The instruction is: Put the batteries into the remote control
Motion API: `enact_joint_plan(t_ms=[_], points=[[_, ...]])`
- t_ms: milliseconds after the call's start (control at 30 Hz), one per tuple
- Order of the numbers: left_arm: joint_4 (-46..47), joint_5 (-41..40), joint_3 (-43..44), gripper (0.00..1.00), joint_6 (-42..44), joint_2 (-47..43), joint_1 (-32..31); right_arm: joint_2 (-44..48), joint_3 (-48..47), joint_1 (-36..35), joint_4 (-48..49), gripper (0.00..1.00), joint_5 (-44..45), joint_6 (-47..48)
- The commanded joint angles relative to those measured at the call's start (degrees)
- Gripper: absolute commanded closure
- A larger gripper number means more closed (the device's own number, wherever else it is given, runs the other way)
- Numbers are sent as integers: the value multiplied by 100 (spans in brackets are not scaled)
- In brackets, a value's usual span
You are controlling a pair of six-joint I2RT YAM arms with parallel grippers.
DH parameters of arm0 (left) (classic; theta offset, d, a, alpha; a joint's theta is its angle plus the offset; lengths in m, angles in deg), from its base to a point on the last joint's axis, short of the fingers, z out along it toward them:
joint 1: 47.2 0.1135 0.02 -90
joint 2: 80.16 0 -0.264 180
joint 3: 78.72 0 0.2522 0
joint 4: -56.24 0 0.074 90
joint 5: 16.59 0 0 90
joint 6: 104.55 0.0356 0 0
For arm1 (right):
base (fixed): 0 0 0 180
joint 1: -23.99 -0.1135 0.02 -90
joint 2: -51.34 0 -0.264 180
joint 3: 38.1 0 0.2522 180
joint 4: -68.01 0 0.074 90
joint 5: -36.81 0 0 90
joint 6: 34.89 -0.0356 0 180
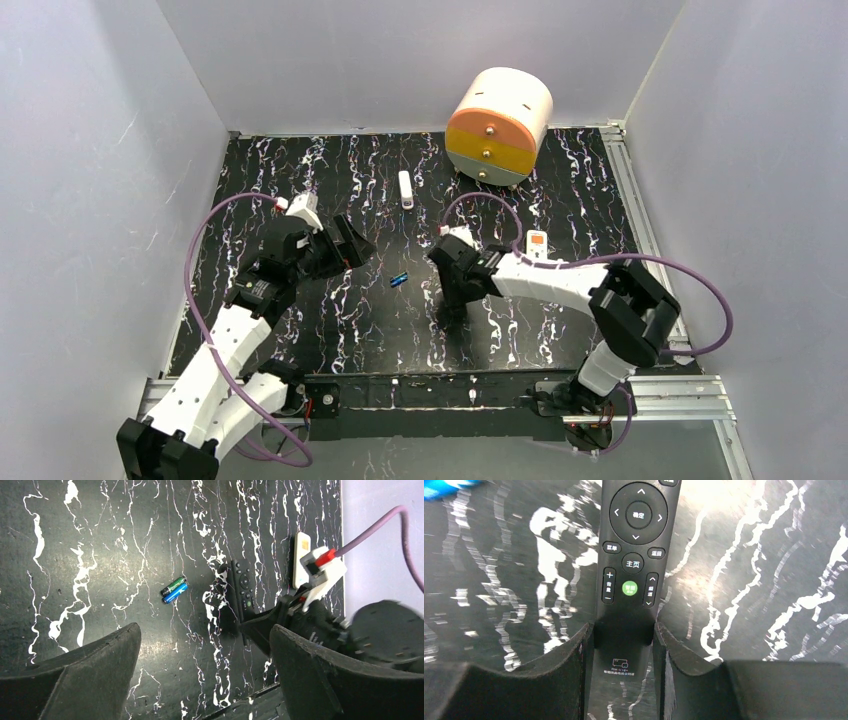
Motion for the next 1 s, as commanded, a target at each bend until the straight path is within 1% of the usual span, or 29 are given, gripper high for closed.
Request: enact_joint_plan(t_ms=[0,100,200,333,400,467,500,567,633,733,767,833,900,967], points=[[29,186,116,2,-105,102,42,621,-43,379,1175,85,-1289,59],[80,571,235,2,-230,253,50,1037,460,664,2385,85,-2666,-256],[242,1171,383,2,-269,427,55,1340,770,846,3480,85,-3532,-710],[1037,2289,423,5,-500,622,47,1514,886,887,4518,85,-4387,-1221],[1312,2655,495,6,-707,730,50,1591,944,906,5114,85,-4728,-1511],[1291,2729,625,6,-1148,853,93,1667,982,934,5781,85,-5080,-1861],[1238,2872,718,7,-1304,989,164,1686,942,948,5981,85,-5251,-1972],[1648,3390,788,8,-1592,1094,204,1743,848,962,6132,85,-5390,-2076],[1934,3564,783,8,-1846,1046,213,1760,870,977,6398,85,-5473,-2297],[1754,3490,970,10,-1682,958,251,1746,969,1006,7021,85,-5545,-2771],[1830,3512,976,13,-1709,932,262,1738,1004,1009,7192,85,-5543,-2906],[2365,3704,864,22,-2021,906,259,1698,1050,1015,7554,85,-5599,-3151],[2598,3841,852,33,-2249,941,261,1618,1123,1020,7862,85,-5683,-3379],[2789,3880,827,41,-2345,909,263,1531,1226,1026,8182,85,-5730,-3605]])
